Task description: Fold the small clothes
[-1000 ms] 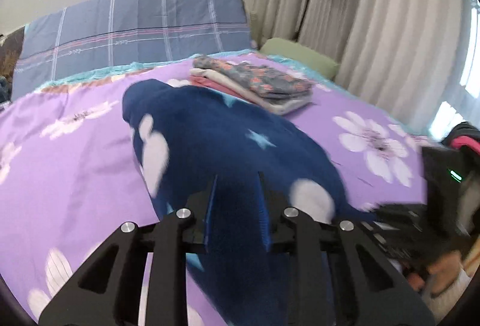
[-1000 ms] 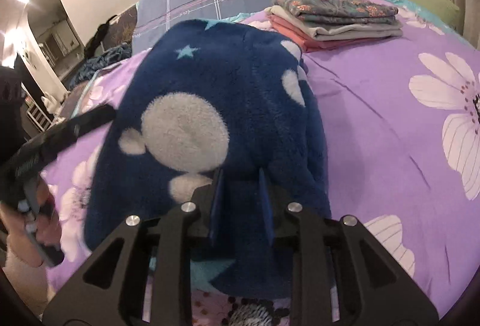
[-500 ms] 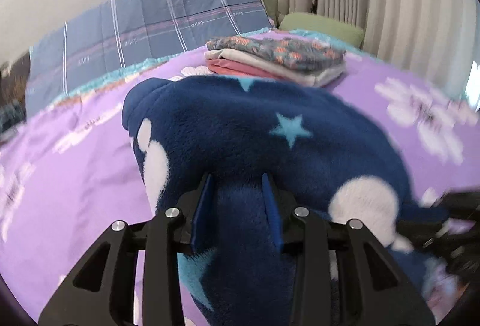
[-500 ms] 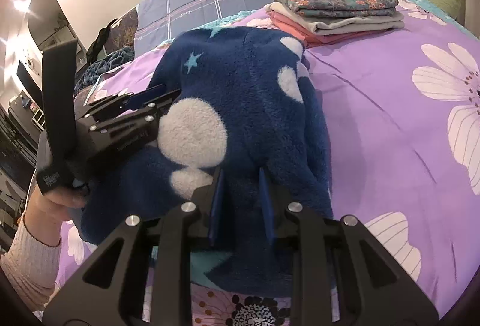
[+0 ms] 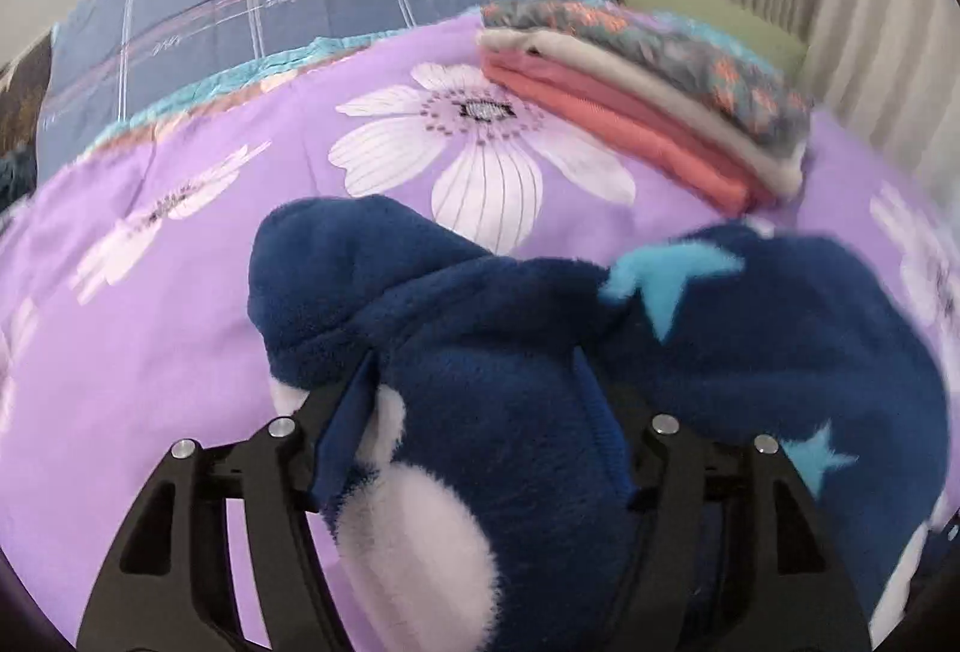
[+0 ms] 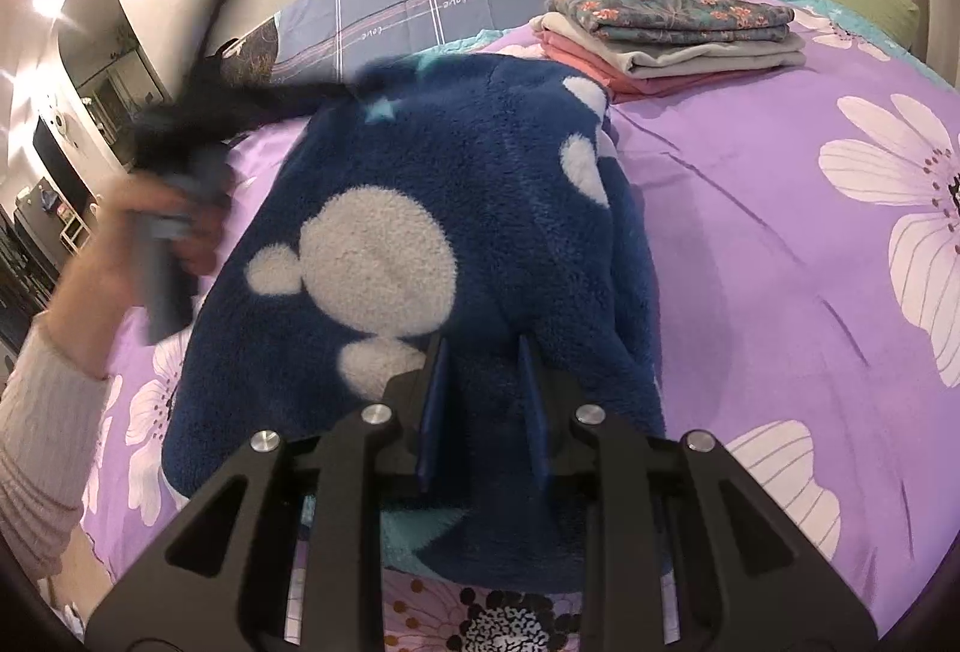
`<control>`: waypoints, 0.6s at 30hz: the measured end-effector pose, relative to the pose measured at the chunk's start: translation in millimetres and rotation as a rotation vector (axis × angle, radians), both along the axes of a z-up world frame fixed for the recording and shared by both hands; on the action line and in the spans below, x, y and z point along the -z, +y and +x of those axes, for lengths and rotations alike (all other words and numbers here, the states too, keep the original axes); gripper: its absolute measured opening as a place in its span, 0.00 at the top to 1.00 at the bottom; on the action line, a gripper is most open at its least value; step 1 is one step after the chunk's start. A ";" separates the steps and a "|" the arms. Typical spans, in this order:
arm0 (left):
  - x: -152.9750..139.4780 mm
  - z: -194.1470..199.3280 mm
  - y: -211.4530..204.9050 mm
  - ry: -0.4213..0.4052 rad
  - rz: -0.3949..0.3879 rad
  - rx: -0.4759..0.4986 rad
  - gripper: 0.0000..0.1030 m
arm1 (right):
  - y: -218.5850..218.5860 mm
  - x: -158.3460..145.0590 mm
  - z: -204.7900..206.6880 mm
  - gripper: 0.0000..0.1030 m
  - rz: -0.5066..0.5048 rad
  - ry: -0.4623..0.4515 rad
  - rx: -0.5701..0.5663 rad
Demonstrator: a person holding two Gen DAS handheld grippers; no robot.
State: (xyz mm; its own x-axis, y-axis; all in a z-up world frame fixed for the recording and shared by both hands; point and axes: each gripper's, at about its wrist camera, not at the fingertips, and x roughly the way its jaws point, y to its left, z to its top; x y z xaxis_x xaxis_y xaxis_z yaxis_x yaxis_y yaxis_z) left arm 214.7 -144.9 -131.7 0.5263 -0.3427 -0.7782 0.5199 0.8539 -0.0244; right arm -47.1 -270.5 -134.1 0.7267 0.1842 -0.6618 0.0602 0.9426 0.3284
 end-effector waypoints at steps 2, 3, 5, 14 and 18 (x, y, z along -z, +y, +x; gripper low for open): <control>-1.6 -5.1 -0.8 -0.024 0.024 0.010 0.36 | 0.0 -0.3 2.0 0.76 0.009 -0.008 0.002; -1.4 -5.7 0.7 -0.023 0.018 0.010 0.36 | 0.6 -0.8 3.1 0.76 0.002 -0.007 0.009; -4.8 -8.3 7.1 -0.023 -0.013 0.003 0.35 | 2.5 -0.8 3.3 0.76 -0.013 -0.007 0.007; -88.0 -17.4 30.9 -0.146 -0.184 0.013 0.34 | 11.0 -45.0 -5.1 0.55 -0.126 -0.022 -0.033; -91.9 7.4 29.3 -0.125 -0.180 -0.007 0.34 | 22.2 -95.6 8.5 0.50 -0.251 -0.171 -0.012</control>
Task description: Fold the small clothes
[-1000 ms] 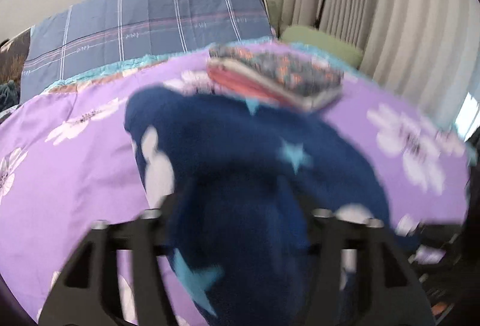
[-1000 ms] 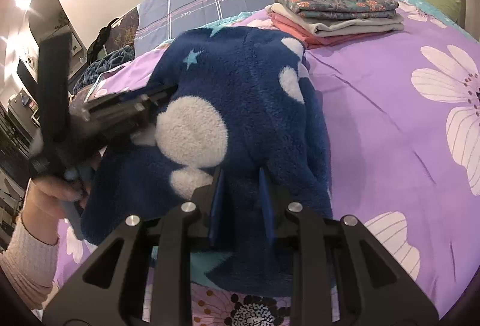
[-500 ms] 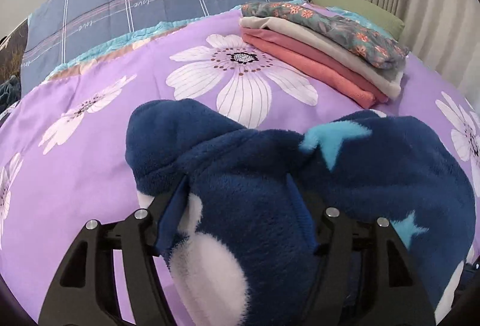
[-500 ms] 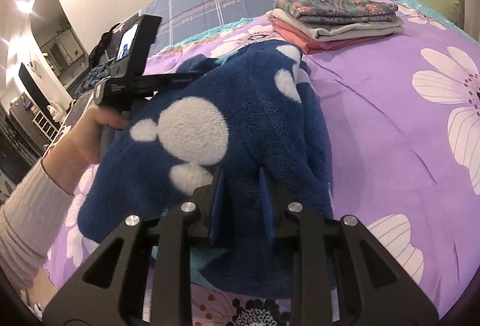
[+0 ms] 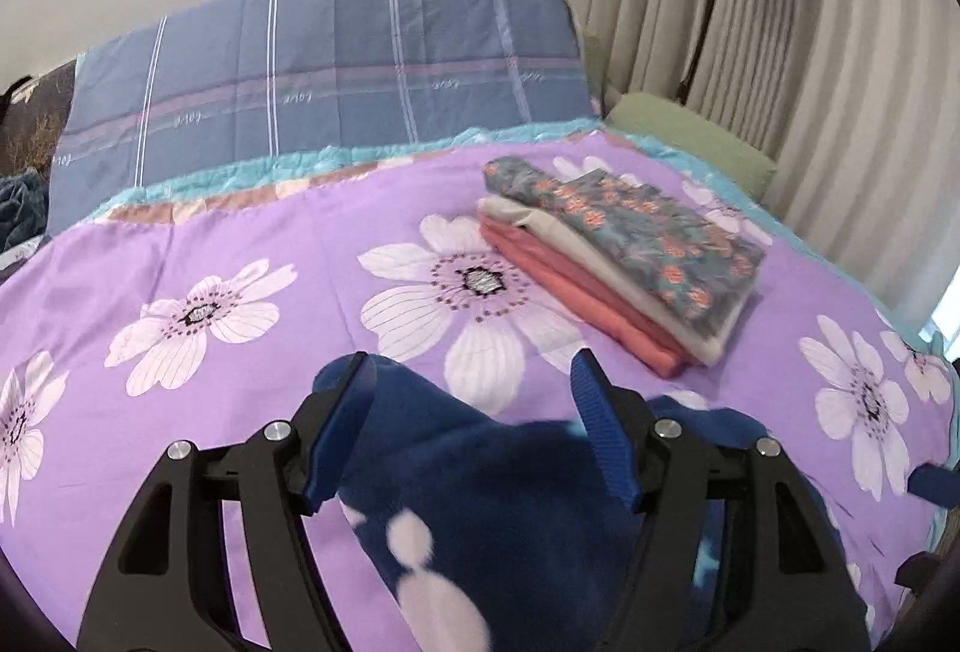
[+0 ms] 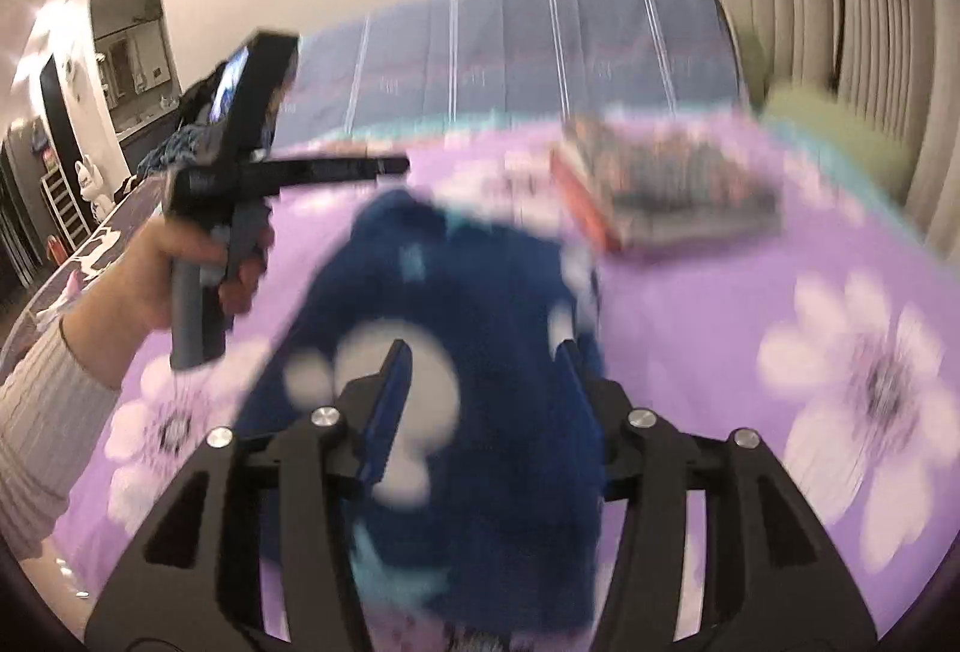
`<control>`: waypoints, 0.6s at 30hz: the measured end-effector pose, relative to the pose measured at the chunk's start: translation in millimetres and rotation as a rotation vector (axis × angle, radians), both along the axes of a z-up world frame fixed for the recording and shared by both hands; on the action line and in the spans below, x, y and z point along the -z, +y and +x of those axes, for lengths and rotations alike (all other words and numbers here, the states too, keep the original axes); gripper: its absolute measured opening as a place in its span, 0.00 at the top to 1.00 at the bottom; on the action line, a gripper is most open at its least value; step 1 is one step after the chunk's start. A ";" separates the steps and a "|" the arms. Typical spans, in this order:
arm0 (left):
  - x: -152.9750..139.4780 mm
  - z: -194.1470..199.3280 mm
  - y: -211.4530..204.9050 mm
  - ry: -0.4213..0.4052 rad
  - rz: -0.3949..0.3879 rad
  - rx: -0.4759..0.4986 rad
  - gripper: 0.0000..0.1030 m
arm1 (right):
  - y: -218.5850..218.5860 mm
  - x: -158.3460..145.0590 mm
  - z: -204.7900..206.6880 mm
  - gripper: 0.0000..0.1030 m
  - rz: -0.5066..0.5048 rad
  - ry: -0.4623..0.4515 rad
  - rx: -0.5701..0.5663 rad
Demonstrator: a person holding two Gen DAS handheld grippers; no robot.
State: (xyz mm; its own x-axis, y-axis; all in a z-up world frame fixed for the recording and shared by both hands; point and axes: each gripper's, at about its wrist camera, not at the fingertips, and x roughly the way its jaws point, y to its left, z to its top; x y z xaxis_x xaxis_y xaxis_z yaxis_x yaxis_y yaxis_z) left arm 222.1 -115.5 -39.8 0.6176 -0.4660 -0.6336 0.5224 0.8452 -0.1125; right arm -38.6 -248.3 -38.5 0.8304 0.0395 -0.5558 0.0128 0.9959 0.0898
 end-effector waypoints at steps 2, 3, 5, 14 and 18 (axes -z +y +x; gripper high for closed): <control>22.4 20.4 -3.4 0.076 0.034 -0.007 0.34 | 3.1 -12.4 20.2 0.50 -0.006 -0.025 -0.018; 48.3 33.6 -8.3 0.142 0.094 -0.016 0.34 | 3.8 -14.0 38.2 0.52 0.009 -0.016 -0.031; 100.8 46.6 -13.9 0.195 0.211 -0.039 0.31 | 2.5 -0.9 73.8 0.67 0.046 0.060 -0.046; 107.1 44.4 -14.5 0.144 0.159 -0.058 0.27 | -9.7 92.2 128.9 0.69 0.019 0.229 0.008; 78.3 23.0 -7.8 0.058 0.147 -0.087 0.28 | -12.2 92.2 128.9 0.68 0.020 0.225 0.004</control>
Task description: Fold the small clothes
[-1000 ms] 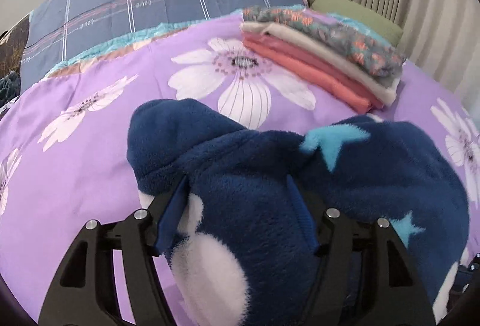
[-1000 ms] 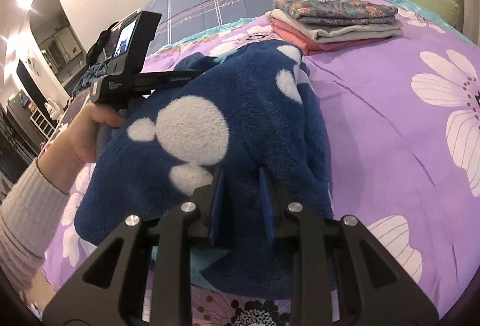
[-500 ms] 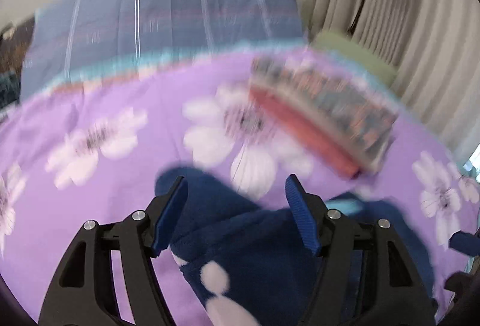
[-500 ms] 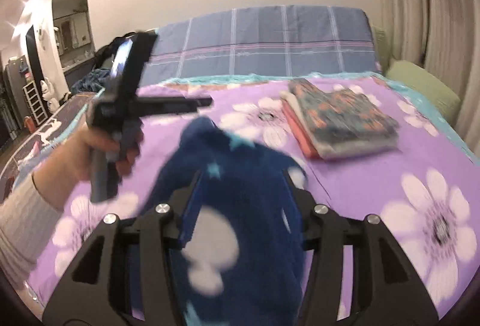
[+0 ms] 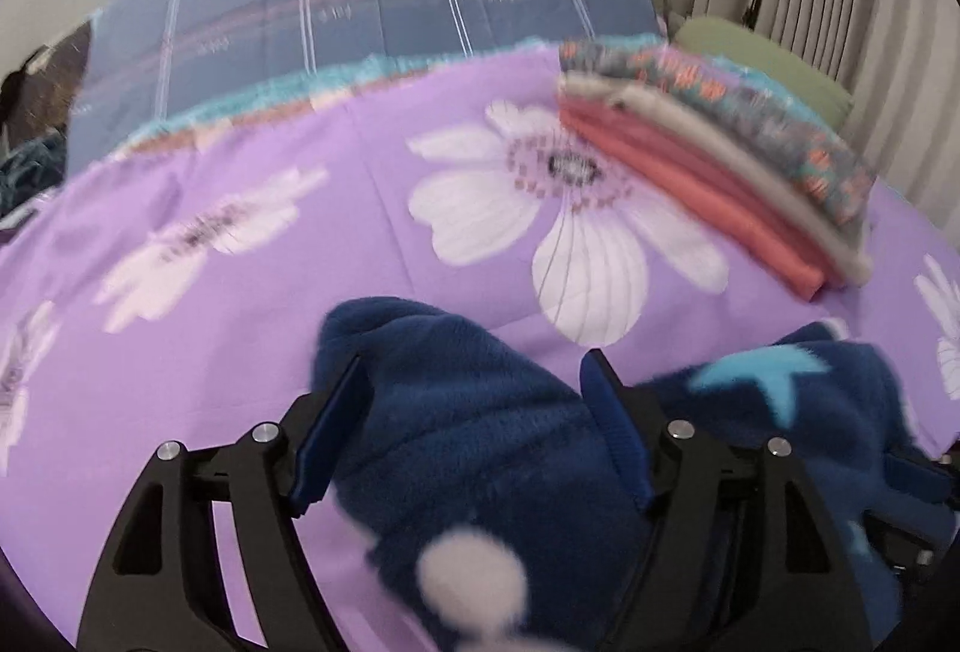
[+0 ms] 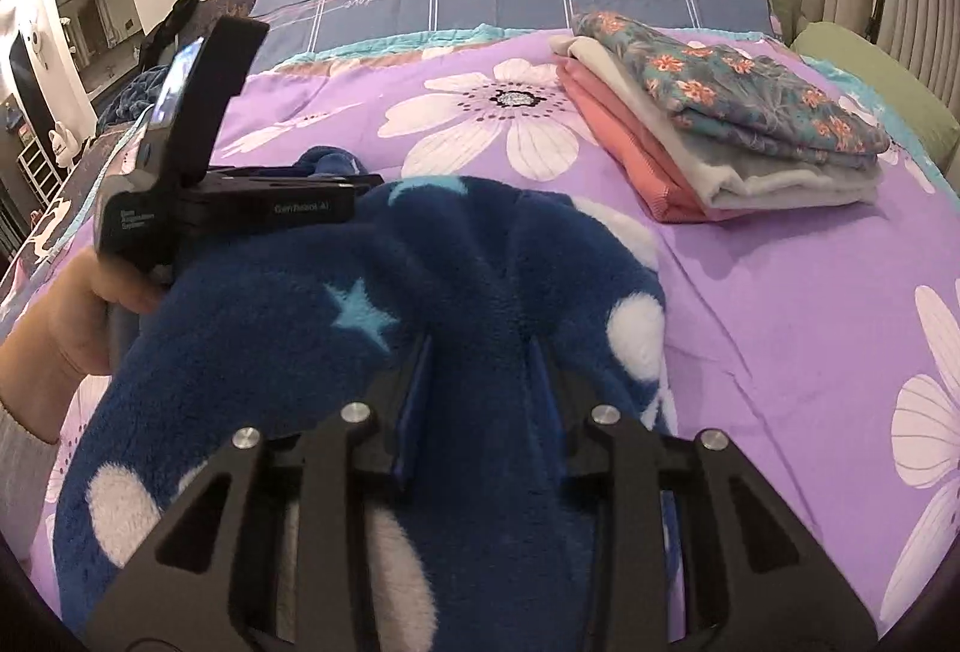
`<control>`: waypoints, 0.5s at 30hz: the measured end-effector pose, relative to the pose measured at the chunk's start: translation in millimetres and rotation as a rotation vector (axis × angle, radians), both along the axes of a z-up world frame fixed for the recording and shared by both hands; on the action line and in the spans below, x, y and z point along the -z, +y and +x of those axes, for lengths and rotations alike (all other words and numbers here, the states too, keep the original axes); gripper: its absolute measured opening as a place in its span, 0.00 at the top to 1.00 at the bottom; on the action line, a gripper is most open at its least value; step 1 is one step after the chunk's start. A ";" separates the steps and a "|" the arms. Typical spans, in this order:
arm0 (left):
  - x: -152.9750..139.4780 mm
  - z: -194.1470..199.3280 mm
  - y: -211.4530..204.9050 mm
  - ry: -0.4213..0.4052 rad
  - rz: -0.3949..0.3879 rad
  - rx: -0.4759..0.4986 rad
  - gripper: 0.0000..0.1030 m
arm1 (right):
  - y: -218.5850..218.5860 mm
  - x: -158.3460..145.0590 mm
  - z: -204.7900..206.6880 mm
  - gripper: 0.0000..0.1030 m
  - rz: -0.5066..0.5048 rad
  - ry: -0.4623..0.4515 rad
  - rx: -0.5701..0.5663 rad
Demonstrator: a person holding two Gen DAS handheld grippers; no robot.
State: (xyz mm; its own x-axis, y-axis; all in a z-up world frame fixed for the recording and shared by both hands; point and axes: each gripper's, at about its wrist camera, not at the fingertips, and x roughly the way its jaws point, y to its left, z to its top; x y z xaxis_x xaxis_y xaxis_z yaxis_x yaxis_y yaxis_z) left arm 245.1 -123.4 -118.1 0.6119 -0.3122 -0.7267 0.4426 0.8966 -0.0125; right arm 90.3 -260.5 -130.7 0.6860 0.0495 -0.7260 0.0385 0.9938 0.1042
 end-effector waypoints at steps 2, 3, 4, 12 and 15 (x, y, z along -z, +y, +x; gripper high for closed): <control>-23.9 -18.7 8.4 -0.010 -0.061 0.037 0.28 | 1.7 -2.5 -5.8 0.67 -0.009 -0.015 -0.011; -36.2 -32.6 12.3 -0.017 -0.085 0.070 0.28 | 0.4 -4.1 -4.8 0.67 -0.007 -0.019 -0.013; -44.1 -43.1 15.4 -0.032 -0.089 0.093 0.27 | -1.4 -6.1 -5.7 0.67 0.004 -0.015 -0.016; -29.0 -112.8 17.6 0.022 -0.041 0.261 0.20 | 0.7 -68.6 -79.1 0.65 0.046 -0.119 -0.058; 7.0 -102.2 12.4 0.110 -0.077 0.208 0.07 | 8.9 -53.2 -92.4 0.53 0.071 -0.043 -0.121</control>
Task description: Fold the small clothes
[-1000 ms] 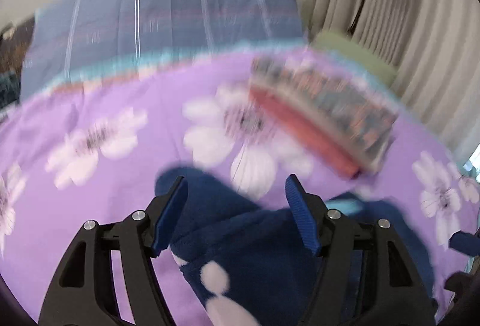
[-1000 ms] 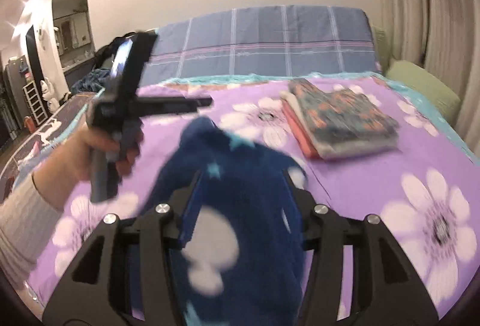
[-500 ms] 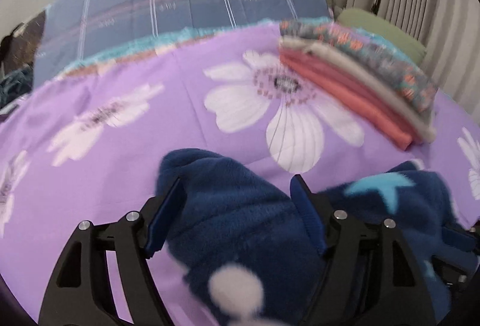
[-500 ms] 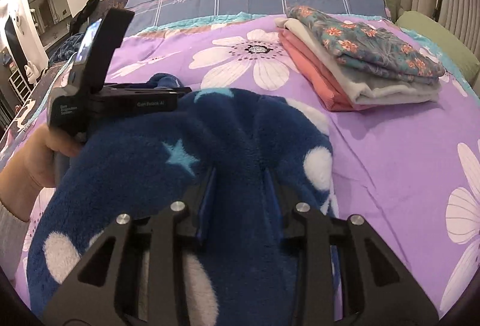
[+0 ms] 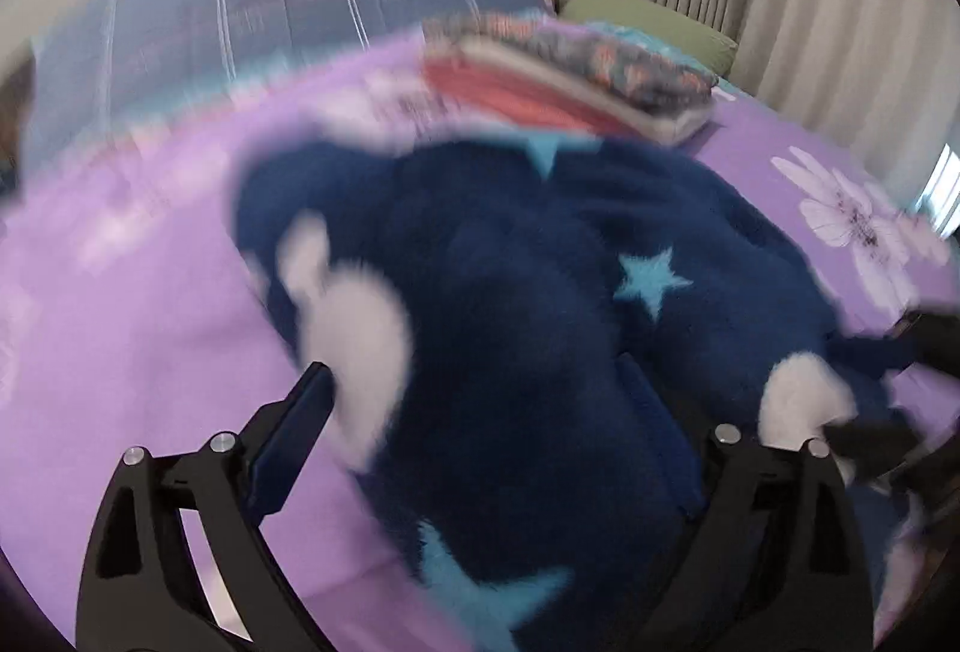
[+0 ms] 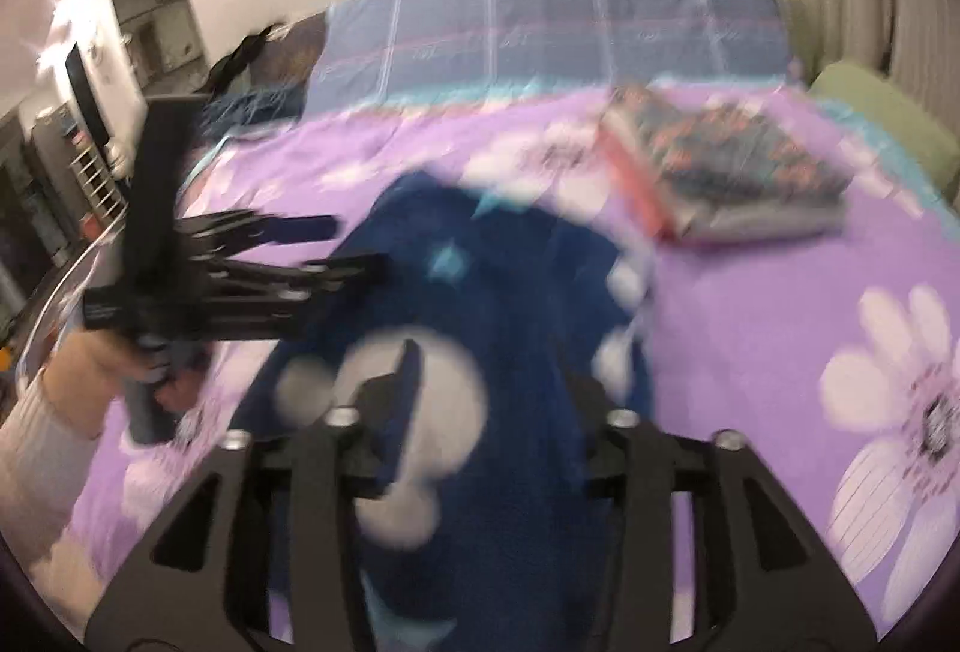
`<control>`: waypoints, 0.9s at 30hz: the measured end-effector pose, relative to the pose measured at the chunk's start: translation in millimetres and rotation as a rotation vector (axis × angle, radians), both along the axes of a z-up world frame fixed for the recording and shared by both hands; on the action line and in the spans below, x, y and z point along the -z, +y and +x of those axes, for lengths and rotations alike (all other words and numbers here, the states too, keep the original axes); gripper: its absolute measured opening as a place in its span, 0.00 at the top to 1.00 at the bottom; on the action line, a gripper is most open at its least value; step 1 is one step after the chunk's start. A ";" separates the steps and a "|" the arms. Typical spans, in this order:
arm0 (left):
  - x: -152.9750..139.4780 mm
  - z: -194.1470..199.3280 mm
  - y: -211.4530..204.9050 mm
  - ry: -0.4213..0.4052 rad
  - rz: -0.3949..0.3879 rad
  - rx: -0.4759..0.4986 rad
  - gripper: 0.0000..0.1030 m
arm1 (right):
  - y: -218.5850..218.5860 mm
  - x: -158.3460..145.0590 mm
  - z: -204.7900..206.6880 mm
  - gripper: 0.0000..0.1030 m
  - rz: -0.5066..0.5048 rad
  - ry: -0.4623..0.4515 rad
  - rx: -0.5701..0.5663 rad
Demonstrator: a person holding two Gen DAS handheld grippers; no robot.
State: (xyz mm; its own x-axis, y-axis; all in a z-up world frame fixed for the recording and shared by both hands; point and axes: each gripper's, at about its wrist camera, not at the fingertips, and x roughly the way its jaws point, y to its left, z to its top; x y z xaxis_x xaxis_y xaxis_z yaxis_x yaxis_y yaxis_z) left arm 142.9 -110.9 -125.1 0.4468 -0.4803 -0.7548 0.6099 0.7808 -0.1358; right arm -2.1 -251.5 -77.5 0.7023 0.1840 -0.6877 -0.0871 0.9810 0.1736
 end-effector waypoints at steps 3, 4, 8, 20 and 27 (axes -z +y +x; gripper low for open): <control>7.2 15.5 -2.8 0.034 -0.022 -0.017 0.01 | 7.5 41.4 6.5 0.51 -0.079 0.060 0.022; 7.3 15.0 -4.3 0.027 -0.018 -0.023 0.01 | 6.7 44.3 8.3 0.51 -0.072 0.053 0.030; 0.2 4.5 -3.7 -0.024 -0.007 -0.053 0.01 | -15.2 47.0 26.1 0.50 0.074 0.094 0.053; -37.2 -76.8 2.9 -0.142 0.001 0.140 0.59 | -12.0 -0.1 -50.0 0.47 0.128 -0.044 0.016; -19.1 -80.8 -25.1 -0.224 0.090 0.126 0.58 | -7.0 58.4 -35.3 0.49 0.143 0.131 0.024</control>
